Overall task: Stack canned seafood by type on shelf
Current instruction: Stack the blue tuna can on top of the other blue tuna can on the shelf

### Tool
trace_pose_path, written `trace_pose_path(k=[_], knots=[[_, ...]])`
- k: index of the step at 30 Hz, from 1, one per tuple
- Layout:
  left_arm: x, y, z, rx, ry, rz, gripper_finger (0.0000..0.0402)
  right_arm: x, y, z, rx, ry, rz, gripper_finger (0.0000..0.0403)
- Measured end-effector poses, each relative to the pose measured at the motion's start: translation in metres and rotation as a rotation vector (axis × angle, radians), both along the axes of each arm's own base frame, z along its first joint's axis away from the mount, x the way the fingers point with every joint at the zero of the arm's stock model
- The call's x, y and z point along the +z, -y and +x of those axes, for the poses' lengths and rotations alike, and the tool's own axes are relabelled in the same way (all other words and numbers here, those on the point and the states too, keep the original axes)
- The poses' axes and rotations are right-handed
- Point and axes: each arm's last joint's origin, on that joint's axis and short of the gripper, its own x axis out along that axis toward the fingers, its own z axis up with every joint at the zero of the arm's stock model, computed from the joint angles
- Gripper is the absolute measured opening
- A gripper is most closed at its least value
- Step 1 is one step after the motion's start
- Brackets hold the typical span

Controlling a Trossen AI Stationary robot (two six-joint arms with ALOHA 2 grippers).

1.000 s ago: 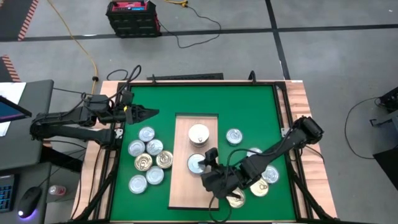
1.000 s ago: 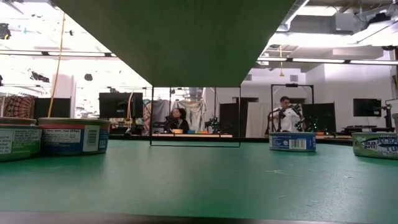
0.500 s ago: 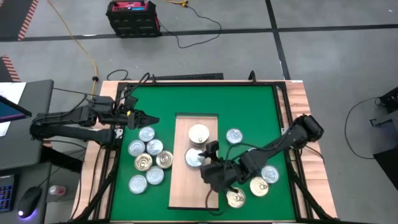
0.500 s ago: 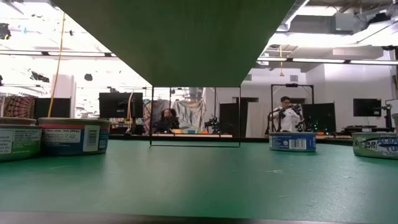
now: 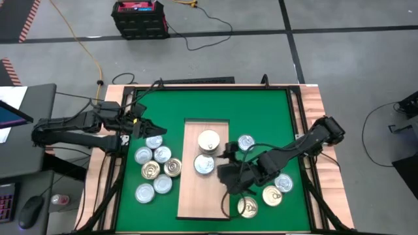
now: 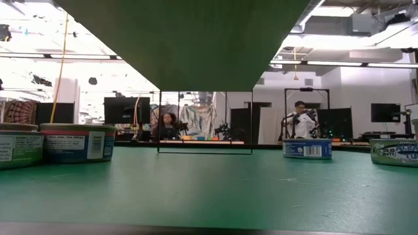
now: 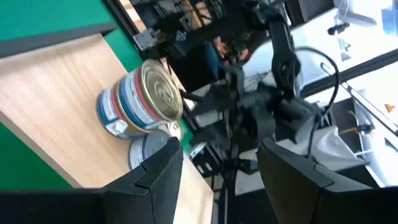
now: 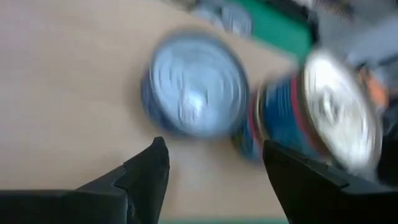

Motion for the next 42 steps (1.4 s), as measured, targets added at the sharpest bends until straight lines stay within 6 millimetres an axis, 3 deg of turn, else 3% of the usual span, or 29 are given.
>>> trace_pose_path(k=[5, 8, 23, 26, 32, 37, 42], knots=[[-0.004, 0.005, -0.001, -0.047, -0.043, 0.0, 0.02, 0.015, 0.025, -0.025, -0.142, -0.074, 0.15, 0.0291], [-0.005, 0.004, -0.001, -0.032, -0.051, 0.012, 0.02, 0.012, 0.045, -0.035, -0.209, -0.125, 0.263, 0.0287], [-0.006, -0.002, -0.001, 0.168, -0.064, 0.101, 0.02, -0.103, 0.174, -0.084, -0.507, -0.342, 0.682, 0.0281], [-0.006, -0.004, -0.001, 0.198, -0.066, 0.137, 0.02, -0.114, 0.2, -0.094, -0.524, -0.367, 0.711, 0.0281], [-0.006, -0.007, -0.002, 0.295, -0.072, 0.156, 0.02, -0.117, 0.249, -0.107, -0.568, -0.303, 0.765, 0.0281], [-0.006, -0.008, -0.002, 0.358, -0.078, 0.193, 0.02, -0.116, 0.269, -0.111, -0.556, -0.232, 0.82, 0.0281], [-0.006, -0.01, -0.003, 0.405, -0.088, 0.246, 0.02, -0.122, 0.265, -0.108, -0.51, -0.243, 0.84, 0.028]])
